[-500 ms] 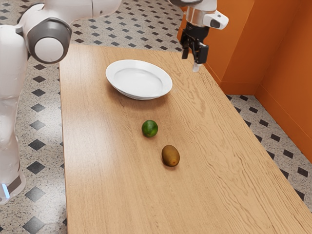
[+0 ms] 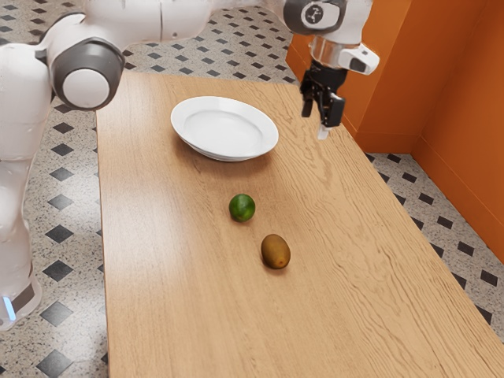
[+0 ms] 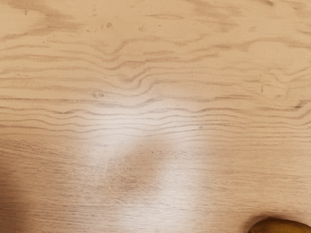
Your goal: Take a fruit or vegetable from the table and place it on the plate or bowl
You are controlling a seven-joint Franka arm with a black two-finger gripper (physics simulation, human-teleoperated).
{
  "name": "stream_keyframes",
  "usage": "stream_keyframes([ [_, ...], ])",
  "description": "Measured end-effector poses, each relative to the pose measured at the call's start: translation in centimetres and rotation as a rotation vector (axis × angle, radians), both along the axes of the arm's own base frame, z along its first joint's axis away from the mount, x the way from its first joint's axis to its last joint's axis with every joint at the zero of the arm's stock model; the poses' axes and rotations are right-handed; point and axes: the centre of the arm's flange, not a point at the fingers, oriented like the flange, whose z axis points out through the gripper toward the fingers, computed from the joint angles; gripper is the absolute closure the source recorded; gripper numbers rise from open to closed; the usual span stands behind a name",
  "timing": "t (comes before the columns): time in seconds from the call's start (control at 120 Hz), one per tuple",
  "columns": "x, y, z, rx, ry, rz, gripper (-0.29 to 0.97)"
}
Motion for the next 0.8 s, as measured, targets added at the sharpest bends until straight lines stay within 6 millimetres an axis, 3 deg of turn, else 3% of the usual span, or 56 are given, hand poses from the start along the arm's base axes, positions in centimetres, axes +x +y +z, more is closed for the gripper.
stream_keyframes([
  [0.225,0.6,0.5,-4.1,0.004,0.072,0.009,0.00],
  [0.317,-1.5,0.9,-6.8,-0.004,0.124,0.017,0.00],
  [0.475,-4.0,0.7,-9.7,-0.013,0.128,0.014,0.00],
  [0.8,-5.2,0.6,-13.4,-0.009,0.098,0.020,0.00],
])
